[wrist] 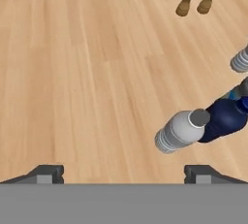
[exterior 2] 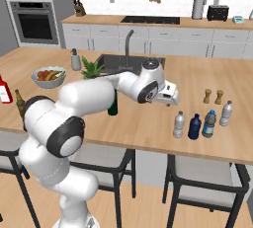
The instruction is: Move the plastic bottles in the middle to the plastics group, and the glass bottles in the middle to the glass group.
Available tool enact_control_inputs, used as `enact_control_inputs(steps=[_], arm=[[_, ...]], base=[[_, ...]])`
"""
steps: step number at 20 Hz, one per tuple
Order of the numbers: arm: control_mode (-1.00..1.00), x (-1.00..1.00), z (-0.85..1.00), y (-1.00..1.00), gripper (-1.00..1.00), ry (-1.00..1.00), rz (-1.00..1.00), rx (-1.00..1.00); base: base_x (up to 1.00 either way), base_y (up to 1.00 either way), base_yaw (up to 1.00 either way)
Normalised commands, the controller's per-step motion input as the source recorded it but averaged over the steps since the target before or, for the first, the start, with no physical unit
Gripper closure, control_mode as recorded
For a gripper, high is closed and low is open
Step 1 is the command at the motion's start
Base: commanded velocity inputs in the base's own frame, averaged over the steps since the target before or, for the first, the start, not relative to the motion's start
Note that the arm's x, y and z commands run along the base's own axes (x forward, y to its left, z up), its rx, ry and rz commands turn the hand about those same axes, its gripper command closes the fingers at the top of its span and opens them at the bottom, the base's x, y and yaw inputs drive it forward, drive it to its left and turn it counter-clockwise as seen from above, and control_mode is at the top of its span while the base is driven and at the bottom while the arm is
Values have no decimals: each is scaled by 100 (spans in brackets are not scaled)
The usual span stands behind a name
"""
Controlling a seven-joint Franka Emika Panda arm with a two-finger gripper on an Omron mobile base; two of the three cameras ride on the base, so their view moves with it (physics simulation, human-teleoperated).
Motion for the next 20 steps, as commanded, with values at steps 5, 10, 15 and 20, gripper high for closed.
enact_control_inputs(steps=[5,10,15,20], arm=[[-100,0,2,100,-100,0,24,0],[-100,0,16,100,-100,2,28,-7],[-100,-1,5,64,-100,-5,18,2],[-100,12,23,93,-100,0,4,0]], base=[[0,0,0],[0,0,0],[0,0,0],[0,0,0]])
